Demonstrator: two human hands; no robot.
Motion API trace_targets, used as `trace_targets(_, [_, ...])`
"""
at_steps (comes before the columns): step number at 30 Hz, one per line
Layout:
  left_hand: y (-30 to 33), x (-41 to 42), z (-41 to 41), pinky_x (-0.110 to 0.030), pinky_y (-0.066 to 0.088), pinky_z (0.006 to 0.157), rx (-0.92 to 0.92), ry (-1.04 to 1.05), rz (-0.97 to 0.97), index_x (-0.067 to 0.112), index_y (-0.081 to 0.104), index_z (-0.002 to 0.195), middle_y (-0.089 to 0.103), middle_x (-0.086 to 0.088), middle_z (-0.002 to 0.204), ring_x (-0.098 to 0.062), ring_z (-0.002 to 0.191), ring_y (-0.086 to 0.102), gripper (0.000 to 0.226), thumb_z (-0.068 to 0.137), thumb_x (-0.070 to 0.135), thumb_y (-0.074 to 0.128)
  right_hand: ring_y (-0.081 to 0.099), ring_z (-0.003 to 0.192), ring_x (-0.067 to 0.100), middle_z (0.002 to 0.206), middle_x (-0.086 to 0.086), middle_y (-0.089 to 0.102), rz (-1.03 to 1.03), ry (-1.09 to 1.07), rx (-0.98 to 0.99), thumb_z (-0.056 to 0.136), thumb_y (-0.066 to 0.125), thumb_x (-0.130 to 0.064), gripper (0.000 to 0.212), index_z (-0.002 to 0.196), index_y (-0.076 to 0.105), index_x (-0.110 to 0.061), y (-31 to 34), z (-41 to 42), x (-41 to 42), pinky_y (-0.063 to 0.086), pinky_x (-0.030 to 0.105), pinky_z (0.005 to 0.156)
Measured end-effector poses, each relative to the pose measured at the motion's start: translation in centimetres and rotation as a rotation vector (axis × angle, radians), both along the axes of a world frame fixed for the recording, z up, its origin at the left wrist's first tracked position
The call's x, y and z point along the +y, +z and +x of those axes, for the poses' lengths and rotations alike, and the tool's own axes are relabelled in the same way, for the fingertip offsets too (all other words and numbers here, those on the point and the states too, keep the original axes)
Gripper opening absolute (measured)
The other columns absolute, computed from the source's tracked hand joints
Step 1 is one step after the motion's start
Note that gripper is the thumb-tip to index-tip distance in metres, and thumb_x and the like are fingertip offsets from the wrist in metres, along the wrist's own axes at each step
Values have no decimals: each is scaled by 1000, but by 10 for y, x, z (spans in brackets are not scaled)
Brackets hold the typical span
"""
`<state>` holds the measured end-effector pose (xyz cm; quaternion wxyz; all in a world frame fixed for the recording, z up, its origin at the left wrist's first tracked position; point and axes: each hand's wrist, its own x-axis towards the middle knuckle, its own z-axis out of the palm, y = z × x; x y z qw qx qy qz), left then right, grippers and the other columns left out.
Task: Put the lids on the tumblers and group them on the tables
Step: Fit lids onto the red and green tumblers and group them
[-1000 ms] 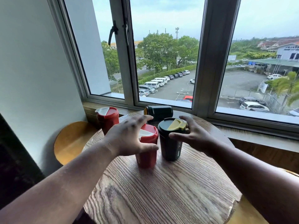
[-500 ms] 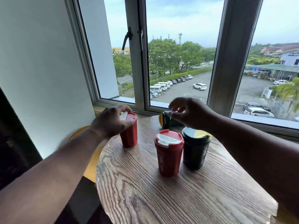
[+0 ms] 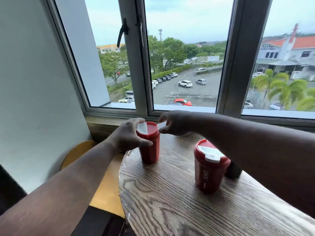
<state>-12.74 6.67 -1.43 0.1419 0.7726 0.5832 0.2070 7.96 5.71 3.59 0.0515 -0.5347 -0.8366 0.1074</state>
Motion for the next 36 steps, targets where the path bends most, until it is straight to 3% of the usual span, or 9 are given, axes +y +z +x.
trace_targets(3, [-4, 6, 3, -35, 43, 108, -53, -91, 39, 15, 49, 143, 56, -3, 139, -17, 125, 51, 99, 59, 44, 92, 57, 117, 27, 132, 9, 61, -41, -63, 27, 98, 52, -39, 45, 135, 54, -13, -1, -1, 3, 45, 38, 102])
trace_targets(6, [-2, 8, 16, -32, 45, 105, -112, -207, 49, 13, 50, 141, 57, -2, 135, -16, 121, 54, 96, 60, 38, 94, 60, 110, 25, 124, 6, 65, -48, -130, 77, 97, 54, -40, 43, 130, 59, -13, 0, 8, 3, 47, 41, 101])
trace_targets(12, [-3, 16, 53, -29, 44, 107, -160, -350, 46, 13, 51, 140, 57, -2, 137, -13, 124, 54, 97, 56, 34, 96, 61, 93, 18, 94, -6, 64, -10, -257, 76, 90, 65, -38, 31, 114, 69, -19, 0, 41, -1, 49, 31, 84])
trace_targets(15, [-5, 14, 73, -23, 39, 104, -122, -395, 74, 16, 50, 142, 55, 0, 139, -12, 126, 51, 100, 55, 41, 94, 64, 93, 19, 100, -3, 70, -2, -306, 36, 89, 65, -38, 30, 111, 70, -17, -2, 55, -9, 52, 33, 86])
trace_targets(18, [-6, 13, 86, -35, 46, 106, -91, -423, 66, 25, 48, 142, 56, 5, 140, -12, 125, 53, 107, 48, 63, 83, 65, 94, 18, 103, -1, 72, -1, -352, 32, 87, 68, -39, 32, 111, 71, -19, -2, 67, -15, 53, 37, 89])
trace_targets(21, [-6, 14, 95, -35, 48, 103, -104, -447, 90, 21, 50, 141, 58, 3, 136, -12, 121, 55, 98, 56, 51, 89, 65, 93, 17, 100, -3, 72, 4, -381, 47, 86, 69, -40, 32, 111, 71, -20, -3, 76, -19, 53, 35, 86])
trace_targets(26, [-11, 11, 101, -20, 40, 95, -130, -468, 132, 18, 52, 137, 58, 3, 130, -9, 116, 54, 91, 60, 46, 91, 63, 93, 16, 102, -5, 70, 0, -388, 42, 86, 68, -41, 32, 113, 70, -23, -8, 82, -20, 52, 31, 82])
trace_targets(36, [-13, 13, 103, -19, 37, 94, -122, -471, 92, 20, 47, 141, 54, 4, 136, -8, 119, 49, 91, 65, 43, 90, 62, 92, 17, 103, -4, 69, -4, -378, 34, 85, 69, -43, 34, 113, 69, -23, -10, 87, -14, 51, 30, 78])
